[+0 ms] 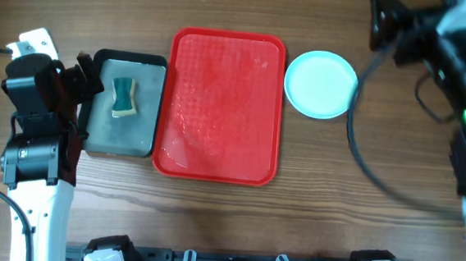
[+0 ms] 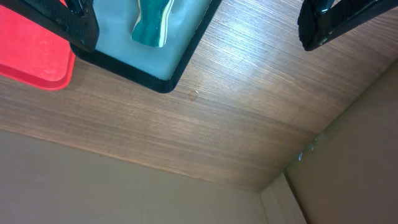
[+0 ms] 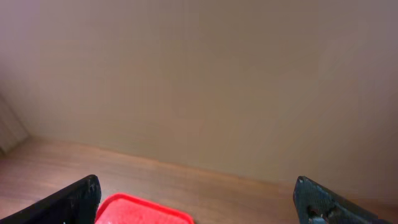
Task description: Clean dirty plates on tray and stack at the side
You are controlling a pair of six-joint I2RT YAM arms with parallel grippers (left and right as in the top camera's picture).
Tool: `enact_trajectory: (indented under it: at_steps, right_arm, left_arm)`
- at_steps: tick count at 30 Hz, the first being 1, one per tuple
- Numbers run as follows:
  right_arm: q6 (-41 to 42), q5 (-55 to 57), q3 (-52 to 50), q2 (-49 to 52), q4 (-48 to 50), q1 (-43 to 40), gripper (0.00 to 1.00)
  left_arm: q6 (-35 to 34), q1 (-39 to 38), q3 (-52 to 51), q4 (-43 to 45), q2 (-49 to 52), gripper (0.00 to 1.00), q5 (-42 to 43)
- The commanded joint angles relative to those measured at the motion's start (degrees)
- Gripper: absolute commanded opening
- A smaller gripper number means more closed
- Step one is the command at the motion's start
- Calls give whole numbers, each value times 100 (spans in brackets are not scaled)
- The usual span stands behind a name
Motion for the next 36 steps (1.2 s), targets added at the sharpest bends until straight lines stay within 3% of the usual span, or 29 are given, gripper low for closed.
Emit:
enact_trajectory:
  at_steps: [1, 13, 19, 26, 36]
  right_arm:
    - [-516, 81, -529, -756, 293, 13, 100]
    - [-1613, 79, -3681, -3694, 1749, 2, 100]
    - [-1626, -450, -5296, -4909, 2889, -39, 100]
    - [-1631, -935, -6686, -5921, 3805, -321, 100]
    - [-1777, -935, -7831, -6544, 4651, -321, 100]
  left_arm:
    - [-74, -26, 79, 15, 22, 100, 48]
    - [-74, -26, 79, 15, 22, 100, 48]
    - [-74, -26, 79, 15, 22, 100, 48]
    - [-74, -26, 79, 15, 22, 100, 48]
    - [-74, -26, 79, 15, 22, 100, 48]
